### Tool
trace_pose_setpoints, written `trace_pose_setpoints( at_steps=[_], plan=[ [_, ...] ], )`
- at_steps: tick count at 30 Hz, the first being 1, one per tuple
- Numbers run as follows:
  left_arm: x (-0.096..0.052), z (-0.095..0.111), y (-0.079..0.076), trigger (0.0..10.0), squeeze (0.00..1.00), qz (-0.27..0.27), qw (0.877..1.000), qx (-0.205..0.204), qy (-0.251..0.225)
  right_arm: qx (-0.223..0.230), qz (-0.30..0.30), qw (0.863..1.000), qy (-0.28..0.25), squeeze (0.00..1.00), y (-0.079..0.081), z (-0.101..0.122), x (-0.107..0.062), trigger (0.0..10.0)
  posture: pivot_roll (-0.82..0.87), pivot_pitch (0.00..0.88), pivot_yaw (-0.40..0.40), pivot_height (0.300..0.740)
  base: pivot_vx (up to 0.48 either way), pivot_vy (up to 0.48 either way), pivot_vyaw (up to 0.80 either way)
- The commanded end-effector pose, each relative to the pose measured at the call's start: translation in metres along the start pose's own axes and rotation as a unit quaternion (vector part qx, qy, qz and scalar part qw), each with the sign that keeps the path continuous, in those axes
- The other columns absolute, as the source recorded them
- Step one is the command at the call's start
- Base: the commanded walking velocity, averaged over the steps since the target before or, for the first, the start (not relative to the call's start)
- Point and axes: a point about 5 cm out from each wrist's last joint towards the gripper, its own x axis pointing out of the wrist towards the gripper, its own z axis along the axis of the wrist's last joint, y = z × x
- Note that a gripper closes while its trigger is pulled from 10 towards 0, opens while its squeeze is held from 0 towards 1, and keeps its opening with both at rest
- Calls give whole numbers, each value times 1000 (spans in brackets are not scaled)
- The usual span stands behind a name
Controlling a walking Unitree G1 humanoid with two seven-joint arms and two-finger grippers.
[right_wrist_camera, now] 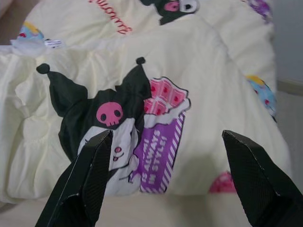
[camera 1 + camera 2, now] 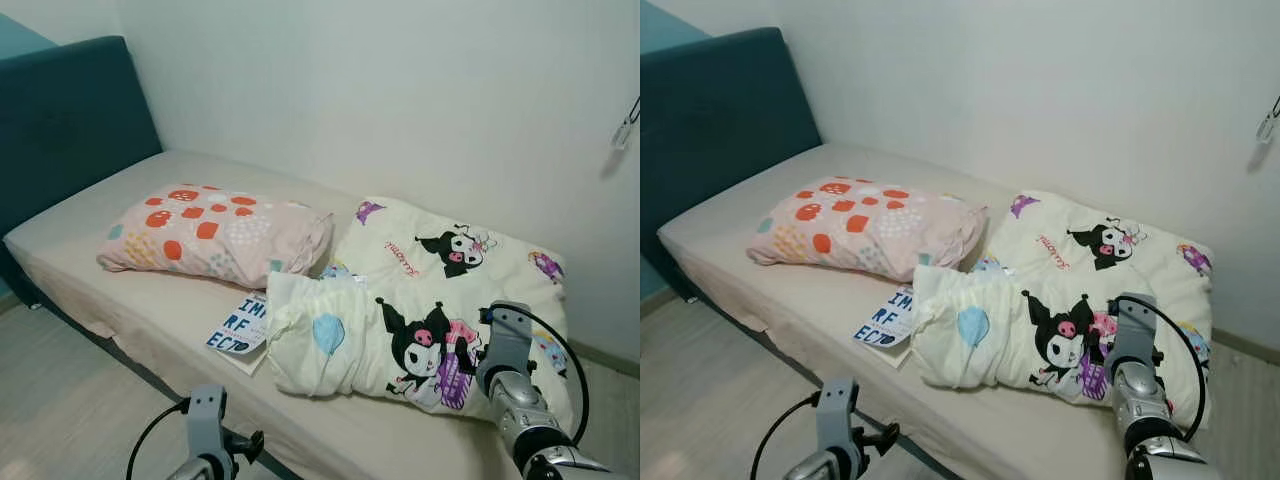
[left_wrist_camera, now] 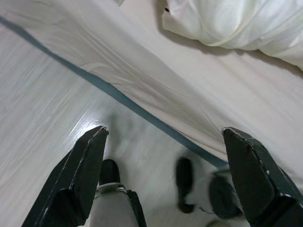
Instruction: Clean up the room
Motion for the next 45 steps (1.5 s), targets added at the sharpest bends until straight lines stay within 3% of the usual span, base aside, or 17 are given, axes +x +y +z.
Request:
trace_pose_setpoints(
  at_steps=[1, 11, 24, 32, 45],
  plan=[
    [-1, -1, 3, 10000, 0, 8, 1000, -3, 0, -8, -2, 1000, 8, 0, -1, -2, 0, 10000, -123, 0, 25, 704, 0, 0, 0],
    [0, 6, 4, 10000, 0, 8, 1000, 1, -13, 15, 6, 1000, 1, 0, -2, 4, 2, 10000, -125, 0, 24, 704, 0, 0, 0],
    [3, 34, 5, 10000, 0, 5, 998, 4, -60, 25, 20, 999, 1, 0, 2, 6, 2, 10000, -122, 2, 24, 704, 0, 0, 0],
    [6, 57, 0, 10000, 0, -11, 995, 10, -101, 37, 27, 999, 4, 0, 2, 10, 3, 10000, -122, 3, 25, 674, 0, 0, 0],
    [7, 69, -4, 10000, 0, -23, 992, 16, -121, 33, 23, 999, -6, 0, -3, 17, 5, 10000, -121, 8, 30, 629, 0, 0, 0]
  ],
)
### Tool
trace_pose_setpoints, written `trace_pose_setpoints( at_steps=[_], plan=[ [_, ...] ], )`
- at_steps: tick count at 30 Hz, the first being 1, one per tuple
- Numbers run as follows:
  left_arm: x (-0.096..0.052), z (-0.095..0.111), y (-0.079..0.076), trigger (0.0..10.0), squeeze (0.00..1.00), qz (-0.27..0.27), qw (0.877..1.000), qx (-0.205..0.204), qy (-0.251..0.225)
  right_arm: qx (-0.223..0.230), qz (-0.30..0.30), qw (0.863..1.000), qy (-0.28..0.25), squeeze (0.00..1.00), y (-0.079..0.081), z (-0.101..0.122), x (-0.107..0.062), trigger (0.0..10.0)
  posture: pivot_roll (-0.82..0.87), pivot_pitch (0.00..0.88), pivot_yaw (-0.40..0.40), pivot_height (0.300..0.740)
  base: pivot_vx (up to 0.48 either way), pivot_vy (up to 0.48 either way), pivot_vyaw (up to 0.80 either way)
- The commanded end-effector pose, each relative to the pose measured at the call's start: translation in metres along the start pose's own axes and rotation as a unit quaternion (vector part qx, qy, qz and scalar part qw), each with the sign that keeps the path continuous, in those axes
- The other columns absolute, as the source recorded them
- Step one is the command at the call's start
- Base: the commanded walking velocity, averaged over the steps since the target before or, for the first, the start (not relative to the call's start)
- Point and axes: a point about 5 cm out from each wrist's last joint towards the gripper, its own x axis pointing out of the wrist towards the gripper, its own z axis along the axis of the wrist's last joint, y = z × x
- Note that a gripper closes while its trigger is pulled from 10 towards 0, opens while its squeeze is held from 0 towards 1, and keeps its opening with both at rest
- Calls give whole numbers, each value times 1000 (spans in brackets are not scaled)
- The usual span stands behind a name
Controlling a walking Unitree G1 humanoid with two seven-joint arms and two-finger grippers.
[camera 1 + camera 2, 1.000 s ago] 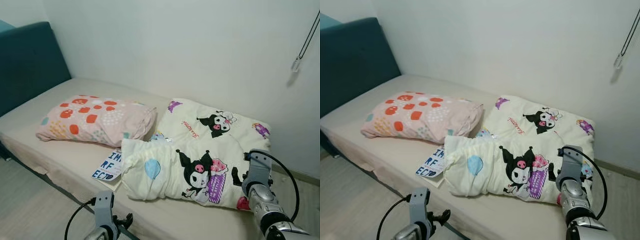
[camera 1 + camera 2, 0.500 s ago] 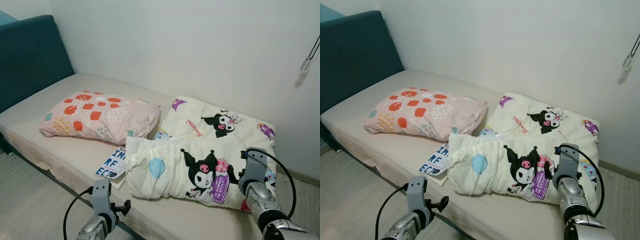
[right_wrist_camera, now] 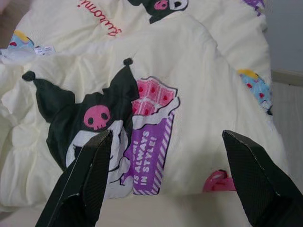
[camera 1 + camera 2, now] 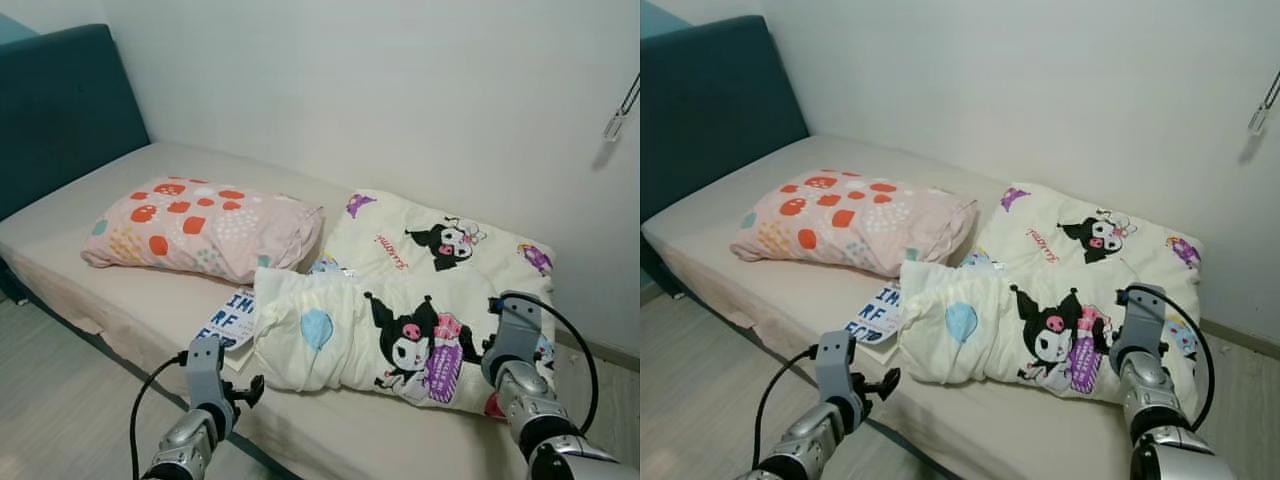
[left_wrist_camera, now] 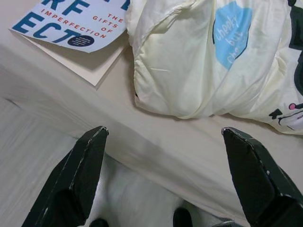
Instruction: Clean up the room
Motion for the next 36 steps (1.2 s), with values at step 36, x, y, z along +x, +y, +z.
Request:
trace_pose_setpoints(
  at_steps=[36],
  plan=[
    [-32, -42, 35, 10000, 0, 23, 998, 31, 57, -247, 158, 954, -66, 0, 75, 14, -1, 10000, -72, 114, 76, 579, 0, 0, 0]
  ],
)
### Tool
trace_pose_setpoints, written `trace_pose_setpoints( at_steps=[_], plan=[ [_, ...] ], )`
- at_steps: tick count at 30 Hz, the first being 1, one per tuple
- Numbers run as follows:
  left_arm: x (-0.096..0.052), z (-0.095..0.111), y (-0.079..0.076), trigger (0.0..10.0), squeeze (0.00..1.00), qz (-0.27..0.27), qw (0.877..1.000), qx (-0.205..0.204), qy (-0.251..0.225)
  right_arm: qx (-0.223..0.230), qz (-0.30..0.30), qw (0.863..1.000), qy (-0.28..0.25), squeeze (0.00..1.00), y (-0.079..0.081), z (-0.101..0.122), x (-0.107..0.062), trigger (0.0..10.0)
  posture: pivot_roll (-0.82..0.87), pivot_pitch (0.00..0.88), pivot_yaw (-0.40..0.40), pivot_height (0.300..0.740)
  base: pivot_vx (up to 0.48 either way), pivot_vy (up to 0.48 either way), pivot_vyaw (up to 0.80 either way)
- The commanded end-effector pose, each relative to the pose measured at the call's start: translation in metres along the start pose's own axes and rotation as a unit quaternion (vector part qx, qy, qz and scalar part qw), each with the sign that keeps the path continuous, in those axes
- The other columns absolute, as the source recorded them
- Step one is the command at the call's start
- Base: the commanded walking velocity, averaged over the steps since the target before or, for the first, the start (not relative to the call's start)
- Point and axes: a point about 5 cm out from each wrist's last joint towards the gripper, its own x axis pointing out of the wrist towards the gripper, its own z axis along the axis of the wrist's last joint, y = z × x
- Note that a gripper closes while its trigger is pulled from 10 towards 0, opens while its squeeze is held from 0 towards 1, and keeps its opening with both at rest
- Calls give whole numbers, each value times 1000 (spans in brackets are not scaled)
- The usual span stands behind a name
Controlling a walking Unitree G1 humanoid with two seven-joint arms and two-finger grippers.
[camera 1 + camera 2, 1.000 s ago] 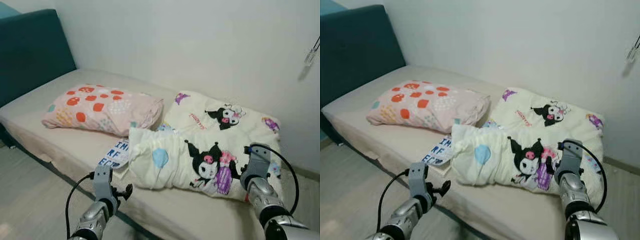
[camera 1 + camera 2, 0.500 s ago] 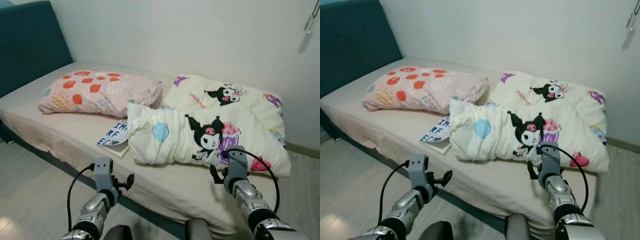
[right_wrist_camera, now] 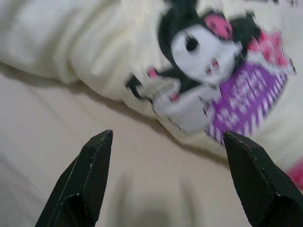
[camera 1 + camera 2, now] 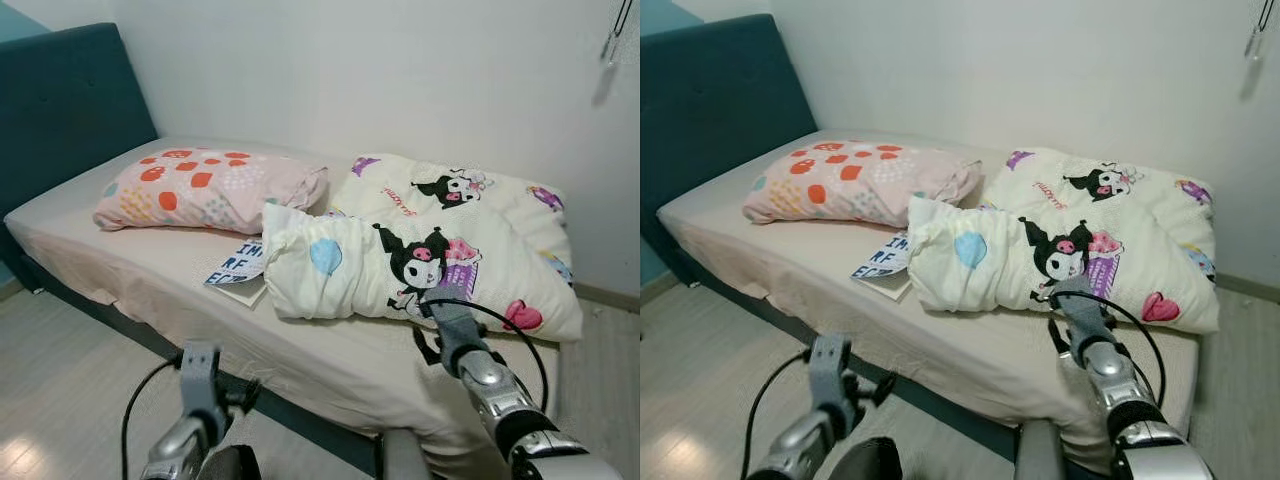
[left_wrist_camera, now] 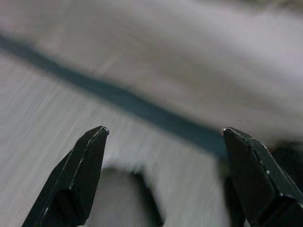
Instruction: Clean up the room
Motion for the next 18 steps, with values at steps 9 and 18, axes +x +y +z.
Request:
trace_pose_setpoints(
  at_steps=[9, 18],
  plan=[
    [-23, -33, 24, 10000, 0, 29, 997, 17, 65, 57, -10, 997, -42, 0, -5, 35, 11, 10000, -56, 138, 82, 579, 0, 0, 0],
    [-19, -31, 19, 10000, 0, 20, 998, 20, 65, 100, -56, 992, -61, 0, -28, 47, 11, 10000, -78, 146, 101, 579, 0, 0, 0]
  ],
)
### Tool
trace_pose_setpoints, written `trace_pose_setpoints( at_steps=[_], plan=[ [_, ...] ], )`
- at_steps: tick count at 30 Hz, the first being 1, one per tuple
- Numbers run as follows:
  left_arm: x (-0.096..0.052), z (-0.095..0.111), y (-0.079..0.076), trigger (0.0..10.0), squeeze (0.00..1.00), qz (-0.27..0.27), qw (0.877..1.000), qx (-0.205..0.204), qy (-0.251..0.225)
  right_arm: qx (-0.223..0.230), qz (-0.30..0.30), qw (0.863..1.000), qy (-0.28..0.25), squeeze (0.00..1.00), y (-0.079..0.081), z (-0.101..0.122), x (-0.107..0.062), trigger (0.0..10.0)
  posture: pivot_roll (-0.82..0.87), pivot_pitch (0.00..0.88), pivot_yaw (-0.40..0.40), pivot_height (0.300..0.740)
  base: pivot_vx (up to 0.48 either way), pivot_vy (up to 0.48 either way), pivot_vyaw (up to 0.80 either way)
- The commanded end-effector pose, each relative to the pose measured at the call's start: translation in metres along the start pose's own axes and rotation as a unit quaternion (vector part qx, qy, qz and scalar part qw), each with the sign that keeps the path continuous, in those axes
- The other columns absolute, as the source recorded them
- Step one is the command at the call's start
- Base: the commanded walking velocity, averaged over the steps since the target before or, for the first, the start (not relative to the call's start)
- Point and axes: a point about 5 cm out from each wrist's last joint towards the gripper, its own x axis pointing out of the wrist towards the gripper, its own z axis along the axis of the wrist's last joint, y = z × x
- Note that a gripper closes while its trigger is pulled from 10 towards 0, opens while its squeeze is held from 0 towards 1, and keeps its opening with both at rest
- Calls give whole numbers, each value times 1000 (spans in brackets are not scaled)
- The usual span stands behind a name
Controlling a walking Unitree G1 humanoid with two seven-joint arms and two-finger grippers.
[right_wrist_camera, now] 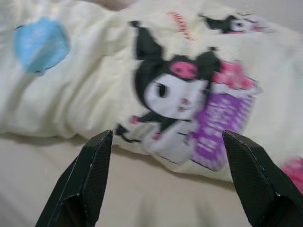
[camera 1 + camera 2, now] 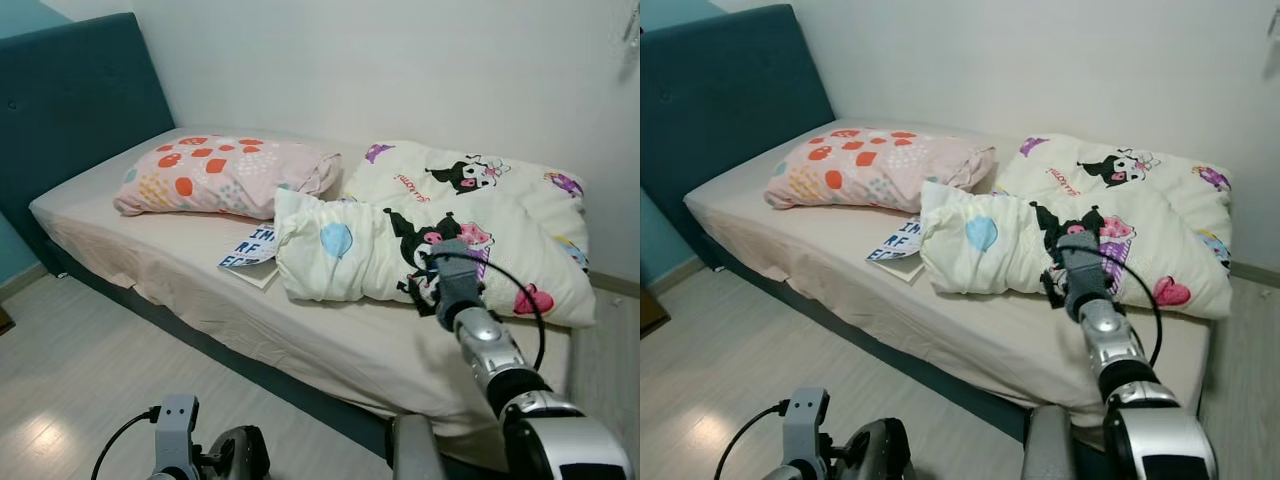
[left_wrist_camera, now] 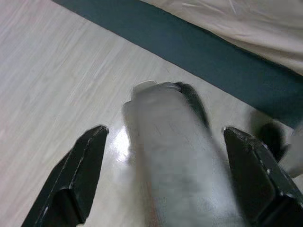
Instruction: Clean up the room
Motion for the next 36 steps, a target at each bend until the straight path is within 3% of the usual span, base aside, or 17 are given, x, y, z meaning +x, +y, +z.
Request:
trace_pose_setpoints(
  at_steps=[1, 5, 8, 12, 13, 21, 25, 31, 36],
  plan=[
    [-3, -5, 5, 10000, 0, 7, 1000, -7, 10, 18, 10, 1000, -13, 0, 10, 9, 4, 10000, -83, 144, 108, 579, 0, 0, 0],
    [-1, 1, 5, 10000, 0, 2, 1000, -11, -2, 24, 9, 1000, -18, 0, 12, 10, 4, 10000, -80, 135, 108, 579, 0, 0, 0],
    [1, 11, 7, 10000, 0, 9, 1000, 16, -11, 36, 13, 999, -19, 0, 17, 6, 2, 10000, -63, 133, 95, 579, 160, 0, 0],
    [1, 14, 8, 10000, 0, 16, 1000, 0, -24, 45, 16, 999, -11, 0, 20, -3, -1, 10000, -77, 122, 102, 579, 240, 0, 0],
    [1, 13, 8, 10000, 0, 20, 999, -13, -22, 51, 14, 999, -6, 0, 20, -7, -2, 10000, -77, 122, 102, 579, 0, 0, 0],
    [3, 0, -6, 10000, 0, 2, 1000, -2, 3, 63, -8, 998, 7, 0, 8, -20, -8, 10000, -104, 98, 77, 579, 0, 0, 0],
    [1, -7, -5, 10000, 0, 12, 1000, -23, 13, 63, -12, 998, 7, 0, 4, -21, -9, 10000, -128, 100, 85, 579, 0, 0, 0],
    [-1, -14, -7, 10000, 0, 13, 999, -17, 26, 62, -17, 998, 7, 0, 0, -22, -10, 10000, -134, 106, 85, 579, 0, 0, 0],
    [-6, -25, -6, 10000, 0, 9, 999, -19, 33, 53, -17, 998, 6, 0, -3, -27, -14, 10000, -132, 170, 94, 579, 0, 0, 0]
  ],
)
